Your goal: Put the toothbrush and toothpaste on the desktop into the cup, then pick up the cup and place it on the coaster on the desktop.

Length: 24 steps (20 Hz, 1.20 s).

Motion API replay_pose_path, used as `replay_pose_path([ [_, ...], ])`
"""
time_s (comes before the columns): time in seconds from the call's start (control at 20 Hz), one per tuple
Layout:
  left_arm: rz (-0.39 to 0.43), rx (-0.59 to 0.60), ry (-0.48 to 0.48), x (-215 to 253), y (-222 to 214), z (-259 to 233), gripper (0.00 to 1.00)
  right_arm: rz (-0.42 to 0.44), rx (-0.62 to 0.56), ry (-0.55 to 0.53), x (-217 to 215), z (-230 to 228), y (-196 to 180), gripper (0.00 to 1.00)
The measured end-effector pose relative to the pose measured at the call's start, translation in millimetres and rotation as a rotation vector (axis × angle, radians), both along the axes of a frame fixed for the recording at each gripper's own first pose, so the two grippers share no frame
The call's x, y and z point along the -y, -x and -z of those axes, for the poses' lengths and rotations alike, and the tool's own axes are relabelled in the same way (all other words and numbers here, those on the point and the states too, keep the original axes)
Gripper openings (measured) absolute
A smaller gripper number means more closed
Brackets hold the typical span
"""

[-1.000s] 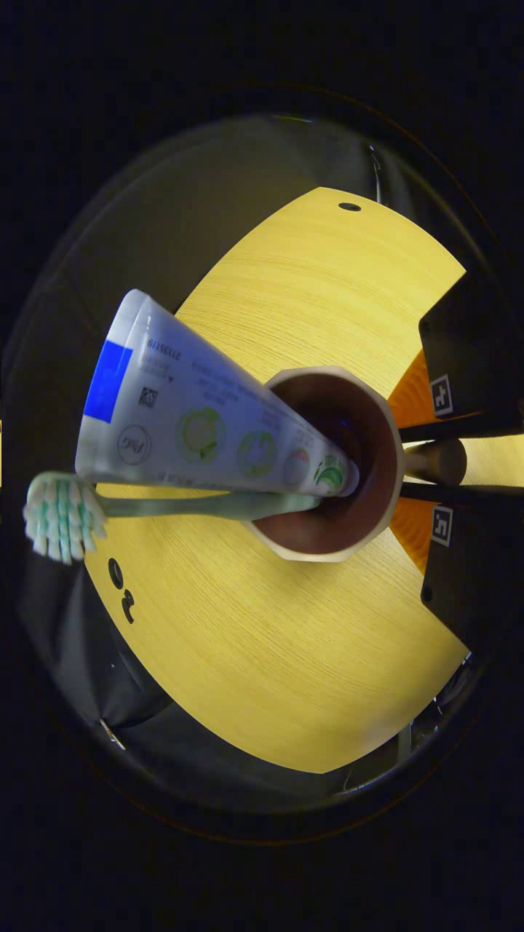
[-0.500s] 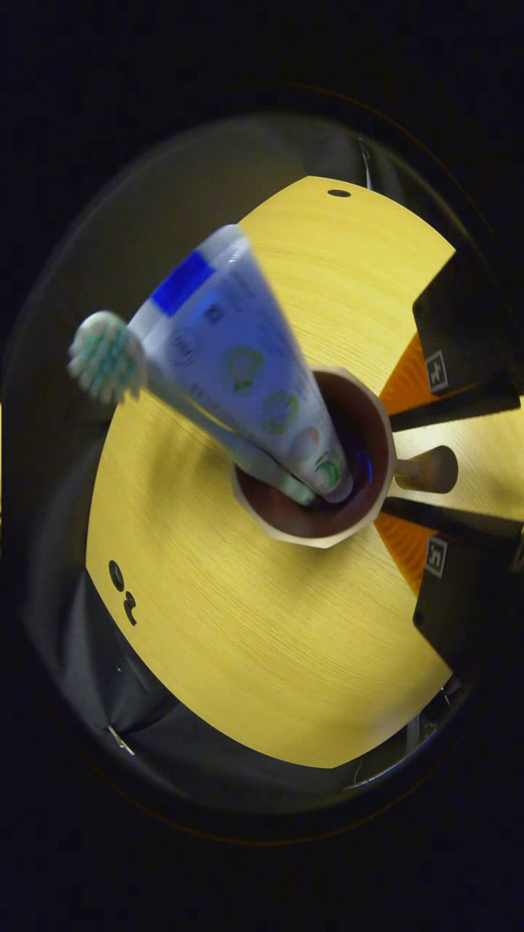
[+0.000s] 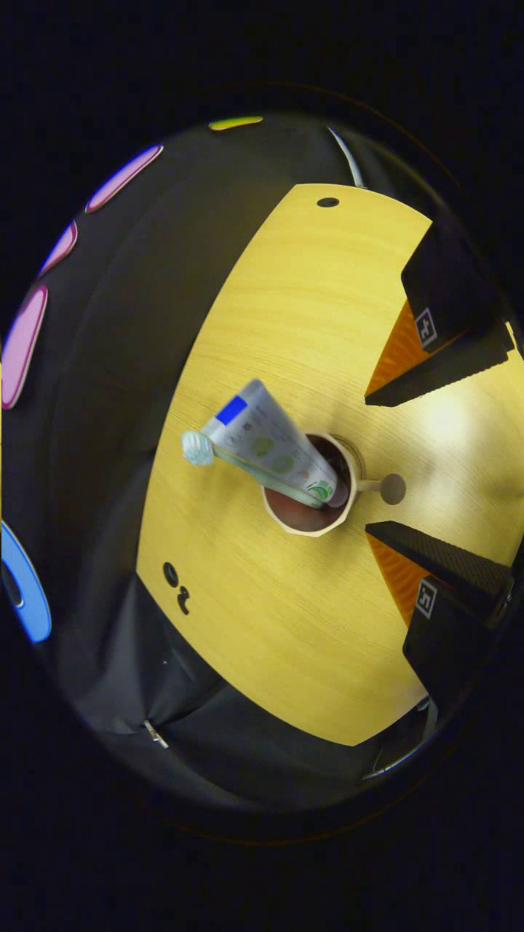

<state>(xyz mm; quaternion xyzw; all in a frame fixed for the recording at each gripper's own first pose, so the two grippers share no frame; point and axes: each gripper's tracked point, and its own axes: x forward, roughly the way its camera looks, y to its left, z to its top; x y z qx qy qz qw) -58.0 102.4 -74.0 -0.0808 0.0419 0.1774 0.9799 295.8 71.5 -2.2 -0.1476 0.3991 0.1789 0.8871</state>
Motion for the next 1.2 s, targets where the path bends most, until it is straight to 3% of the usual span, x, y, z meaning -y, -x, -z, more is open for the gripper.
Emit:
replay_pose_path([
  [0.3,0.118,0.064,-0.054,21,-36,-39,0.97,-0.001,0.194,-0.104,26,-87,32,0.98],
  [0.75,0.240,0.152,-0.108,55,-90,-106,0.97,0.081,0.659,-0.173,121,-224,107,0.98],
  [1.2,0.311,0.219,-0.128,87,-129,-159,0.97,0.205,0.973,-0.262,194,-284,217,0.97],
])
